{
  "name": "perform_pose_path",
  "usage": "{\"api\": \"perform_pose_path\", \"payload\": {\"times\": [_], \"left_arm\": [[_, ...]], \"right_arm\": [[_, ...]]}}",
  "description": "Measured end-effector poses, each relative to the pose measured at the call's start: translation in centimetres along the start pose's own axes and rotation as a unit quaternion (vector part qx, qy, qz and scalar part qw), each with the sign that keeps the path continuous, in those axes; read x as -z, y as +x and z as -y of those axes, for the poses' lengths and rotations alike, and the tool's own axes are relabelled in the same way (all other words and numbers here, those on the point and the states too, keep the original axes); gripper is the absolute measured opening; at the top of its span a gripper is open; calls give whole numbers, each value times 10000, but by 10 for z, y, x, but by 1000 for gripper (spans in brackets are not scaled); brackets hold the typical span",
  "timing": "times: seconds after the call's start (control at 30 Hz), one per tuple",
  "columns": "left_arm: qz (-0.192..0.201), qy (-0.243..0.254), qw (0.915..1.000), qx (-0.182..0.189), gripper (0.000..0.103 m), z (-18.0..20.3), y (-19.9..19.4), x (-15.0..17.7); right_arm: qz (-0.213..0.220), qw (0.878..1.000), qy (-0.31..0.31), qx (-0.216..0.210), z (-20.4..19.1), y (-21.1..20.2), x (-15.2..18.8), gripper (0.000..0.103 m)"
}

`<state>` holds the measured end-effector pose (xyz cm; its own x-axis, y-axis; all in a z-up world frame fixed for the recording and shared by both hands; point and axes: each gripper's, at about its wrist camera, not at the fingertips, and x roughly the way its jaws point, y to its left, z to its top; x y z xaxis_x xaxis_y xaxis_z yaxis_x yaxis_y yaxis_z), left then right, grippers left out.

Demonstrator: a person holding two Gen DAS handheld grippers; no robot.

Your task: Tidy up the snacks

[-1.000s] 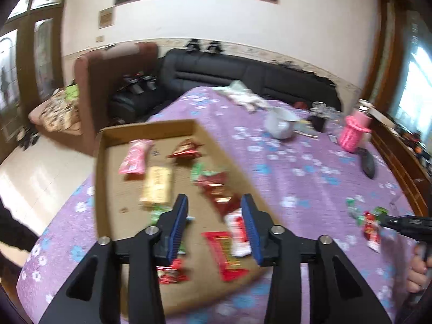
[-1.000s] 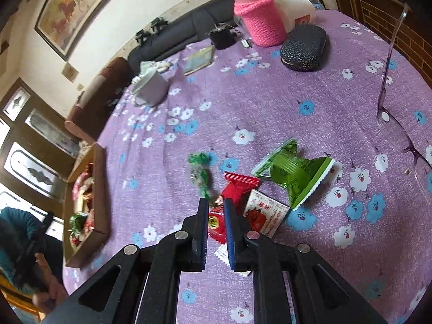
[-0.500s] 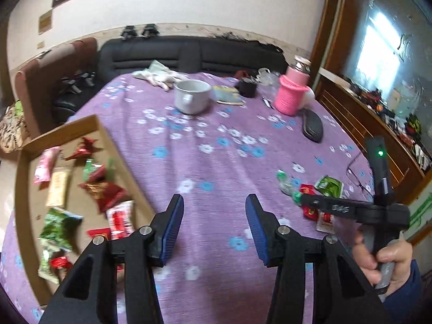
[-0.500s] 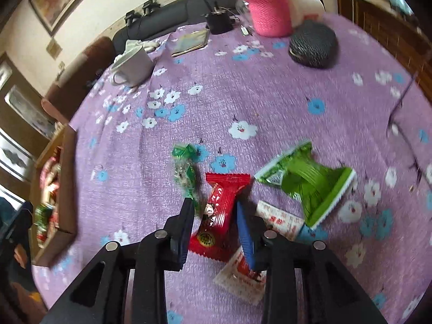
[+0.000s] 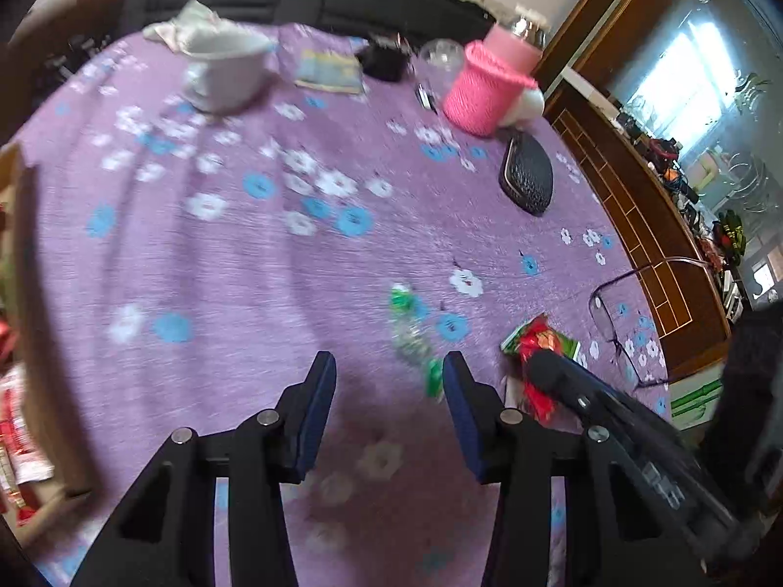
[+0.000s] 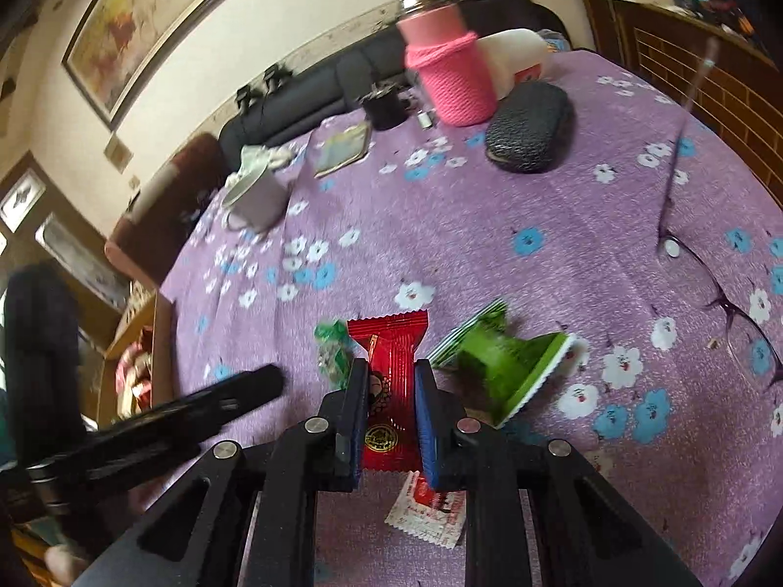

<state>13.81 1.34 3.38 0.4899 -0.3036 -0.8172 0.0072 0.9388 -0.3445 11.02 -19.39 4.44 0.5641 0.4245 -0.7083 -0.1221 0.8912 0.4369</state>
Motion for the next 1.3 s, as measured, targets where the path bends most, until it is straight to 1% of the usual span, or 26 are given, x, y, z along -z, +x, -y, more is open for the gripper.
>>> {"api": "perform_pose_path", "payload": {"times": [0.1,0.13,0.17,0.2,0.27,0.37,0.47,0.57,0.67,0.73,0.8,0.83,0.93,1.07,1.3], "left_arm": [[-39,133,9998,-105,41,15,15,-3],[3,230,9993,-301,41,21,20,-4],[25,288,9986,-443,36,25,25,-5],[9,341,9981,-517,21,28,30,-5],[-24,396,9973,-614,18,28,36,-3],[63,553,9956,-754,18,25,33,3],[34,620,9953,-739,18,12,21,12],[94,659,9948,-774,18,-5,6,27],[301,623,9947,-755,18,-18,-6,39],[470,555,9949,-697,18,-24,-11,41],[554,573,9946,-669,18,-23,-15,39],[686,629,9933,-685,18,-22,-20,38],[915,730,9902,-761,18,-20,-28,38],[863,704,9916,-653,18,-22,-26,35],[922,666,9915,-631,18,-24,-29,33]], "right_arm": [[67,9999,93,47,4,-4,-3,19],[74,9999,110,36,4,-4,-3,19],[75,9999,108,20,4,-4,-3,19],[81,9999,109,21,5,-5,-3,19],[93,9999,107,4,5,-6,-3,19],[126,9999,46,-19,2,-8,-2,19],[83,9999,-84,-69,-5,-6,2,19],[30,9994,-319,-144,-18,-3,8,19],[-26,9979,-598,-238,-34,1,18,19],[0,9967,-782,-214,-43,2,24,19],[35,9956,-913,-189,-48,2,27,19],[51,9955,-936,-164,-48,2,28,19],[32,9960,-873,-181,-45,5,28,19],[-45,9972,-705,-229,-38,9,25,19],[-60,9977,-623,-250,-35,9,25,19]]}}
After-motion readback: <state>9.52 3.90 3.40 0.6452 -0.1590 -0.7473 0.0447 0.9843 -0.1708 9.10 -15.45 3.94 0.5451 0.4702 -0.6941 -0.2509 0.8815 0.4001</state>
